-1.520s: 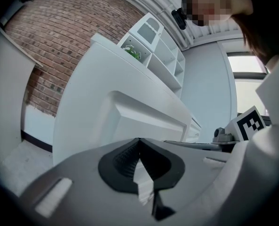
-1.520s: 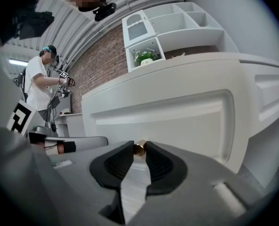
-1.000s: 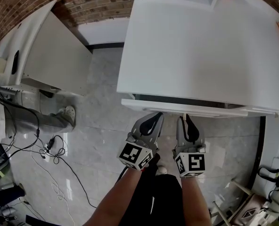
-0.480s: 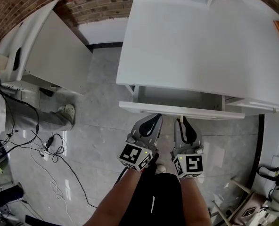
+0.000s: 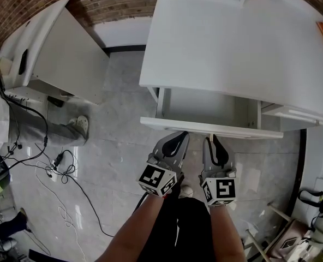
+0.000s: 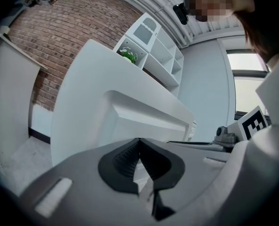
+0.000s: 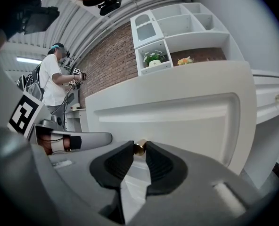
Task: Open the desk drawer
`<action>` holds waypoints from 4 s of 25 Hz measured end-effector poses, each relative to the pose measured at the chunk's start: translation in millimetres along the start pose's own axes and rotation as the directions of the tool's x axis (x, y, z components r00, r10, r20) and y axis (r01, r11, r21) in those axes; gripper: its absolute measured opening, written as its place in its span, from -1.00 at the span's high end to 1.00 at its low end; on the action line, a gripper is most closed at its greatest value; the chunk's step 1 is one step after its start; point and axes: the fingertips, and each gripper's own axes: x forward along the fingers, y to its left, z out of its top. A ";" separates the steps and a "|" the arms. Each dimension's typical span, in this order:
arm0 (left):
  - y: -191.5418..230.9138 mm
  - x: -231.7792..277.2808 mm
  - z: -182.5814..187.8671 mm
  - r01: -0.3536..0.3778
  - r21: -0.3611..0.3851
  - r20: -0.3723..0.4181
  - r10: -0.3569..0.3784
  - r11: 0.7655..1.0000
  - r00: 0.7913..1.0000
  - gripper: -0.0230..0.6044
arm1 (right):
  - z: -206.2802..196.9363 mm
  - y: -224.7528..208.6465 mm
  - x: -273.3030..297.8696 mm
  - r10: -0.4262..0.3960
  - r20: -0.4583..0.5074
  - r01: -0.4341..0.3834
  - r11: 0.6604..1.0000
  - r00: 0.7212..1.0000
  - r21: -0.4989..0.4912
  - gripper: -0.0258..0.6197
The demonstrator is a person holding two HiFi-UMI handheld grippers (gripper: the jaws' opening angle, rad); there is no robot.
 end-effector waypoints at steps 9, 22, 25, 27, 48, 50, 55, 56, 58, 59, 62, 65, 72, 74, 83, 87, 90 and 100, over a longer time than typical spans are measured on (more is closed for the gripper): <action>-10.8 -16.9 -7.0 -0.010 -0.002 -0.004 0.010 1.000 1.000 0.92 | -6.6 9.2 -18.6 0.018 -0.008 -0.018 1.000 1.000 -0.016 0.68; -28.3 -44.0 -17.7 -0.041 -0.019 -0.018 0.041 0.999 0.999 0.92 | -16.8 23.0 -48.7 0.040 -0.040 -0.041 0.999 0.998 -0.029 0.67; -32.8 -49.2 -19.6 -0.045 -0.025 -0.023 0.044 0.999 0.999 0.92 | -18.2 25.4 -55.5 0.044 -0.044 -0.045 0.999 0.998 -0.029 0.67; -35.1 -52.6 -20.7 -0.047 -0.028 -0.028 0.046 0.998 0.999 0.92 | -19.2 27.1 -59.4 0.044 -0.046 -0.046 0.998 0.998 -0.030 0.67; -60.5 -95.1 -38.2 -0.014 -0.021 -0.082 0.012 1.000 0.997 0.92 | -33.6 50.1 -103.1 0.036 -0.076 -0.040 0.998 0.996 -0.056 0.67; -63.3 -97.9 -39.6 -0.013 -0.022 -0.082 0.011 1.000 0.997 0.92 | -34.5 51.2 -107.0 0.035 -0.075 -0.040 0.997 0.997 -0.059 0.67; -67.6 -104.7 -41.6 -0.015 -0.024 -0.082 0.013 1.000 0.997 0.92 | -39.0 54.5 -114.7 0.034 -0.077 -0.039 0.997 0.996 -0.059 0.67; -68.7 -106.2 -42.3 -0.016 -0.024 -0.081 0.014 1.000 0.997 0.92 | -39.7 55.3 -116.5 0.035 -0.077 -0.040 0.997 0.996 -0.061 0.67; -71.3 -109.8 -44.3 -0.017 -0.023 -0.081 0.015 1.000 0.997 0.92 | -41.1 57.0 -120.8 0.036 -0.077 -0.041 0.997 0.996 -0.066 0.67; -72.4 -111.7 -45.0 -0.017 -0.022 -0.081 0.015 1.000 0.997 0.92 | -41.7 58.1 -122.8 0.036 -0.078 -0.041 0.997 0.996 -0.068 0.67; -74.4 -116.1 -46.1 -0.018 -0.016 -0.082 0.017 1.000 0.997 0.92 | -42.9 61.0 -126.9 0.036 -0.076 -0.041 0.997 0.996 -0.072 0.67; -76.9 -119.5 -48.7 -0.022 -0.015 -0.081 0.020 1.000 0.997 0.92 | -45.3 62.3 -131.1 0.037 -0.077 -0.043 0.996 0.996 -0.076 0.67; -78.8 -127.3 -50.6 -0.024 -0.016 -0.084 0.022 1.000 0.996 0.92 | -47.8 68.2 -136.8 0.037 -0.083 -0.044 0.996 0.996 -0.083 0.67; -81.0 -128.3 -50.1 -0.023 -0.016 -0.081 0.021 1.000 0.996 0.92 | -48.4 69.2 -138.1 0.038 -0.087 -0.045 0.995 0.996 -0.084 0.67; -84.6 -129.2 -40.4 -0.021 -0.015 -0.077 0.020 1.000 0.997 0.92 | -48.7 67.6 -137.2 0.025 -0.095 -0.032 0.996 0.995 -0.078 0.66; -84.0 -134.3 -35.3 -0.027 -0.008 -0.077 0.026 1.000 0.997 0.92 | -47.3 66.2 -139.8 0.035 -0.104 -0.042 0.997 0.994 -0.071 0.65; -86.4 -140.9 -29.3 -0.031 0.003 -0.073 0.031 1.000 0.997 0.92 | -39.7 67.6 -150.0 0.055 -0.087 -0.059 0.997 0.995 -0.056 0.64; -110.4 -164.0 19.7 -0.017 0.039 -0.014 0.018 0.999 1.000 0.92 | 30.9 73.4 -190.3 0.050 0.054 -0.048 0.998 0.997 -0.044 0.87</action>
